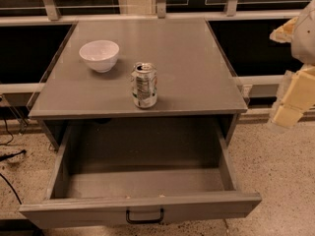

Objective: Place 7up can into top drawer

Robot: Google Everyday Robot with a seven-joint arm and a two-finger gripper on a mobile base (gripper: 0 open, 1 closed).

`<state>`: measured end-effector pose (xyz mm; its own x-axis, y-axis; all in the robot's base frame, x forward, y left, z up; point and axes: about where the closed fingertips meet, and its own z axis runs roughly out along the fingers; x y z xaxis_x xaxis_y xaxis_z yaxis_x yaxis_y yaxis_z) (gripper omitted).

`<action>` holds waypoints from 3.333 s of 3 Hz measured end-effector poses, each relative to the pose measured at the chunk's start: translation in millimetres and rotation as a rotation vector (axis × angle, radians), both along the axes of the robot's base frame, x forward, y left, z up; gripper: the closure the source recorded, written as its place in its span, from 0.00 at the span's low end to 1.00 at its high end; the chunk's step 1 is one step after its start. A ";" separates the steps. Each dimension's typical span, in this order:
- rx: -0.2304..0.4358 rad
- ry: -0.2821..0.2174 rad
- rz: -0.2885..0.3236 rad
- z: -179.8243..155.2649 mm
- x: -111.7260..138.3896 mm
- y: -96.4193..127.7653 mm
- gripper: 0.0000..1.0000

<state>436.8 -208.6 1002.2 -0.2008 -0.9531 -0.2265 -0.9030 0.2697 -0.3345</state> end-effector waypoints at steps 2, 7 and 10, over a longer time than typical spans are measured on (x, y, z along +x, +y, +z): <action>0.071 -0.033 0.000 -6.3 16.2 13.6 0.00; 0.218 0.095 0.230 -35.2 135.6 105.7 0.00; 0.248 0.125 0.276 -48.3 140.0 132.1 0.00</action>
Offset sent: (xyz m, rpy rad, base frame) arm 0.0353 0.0260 -0.0172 0.1490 -0.0535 -0.0026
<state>576.8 -76.5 953.9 0.0144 -0.8945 -0.4468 -0.9826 0.0701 -0.1720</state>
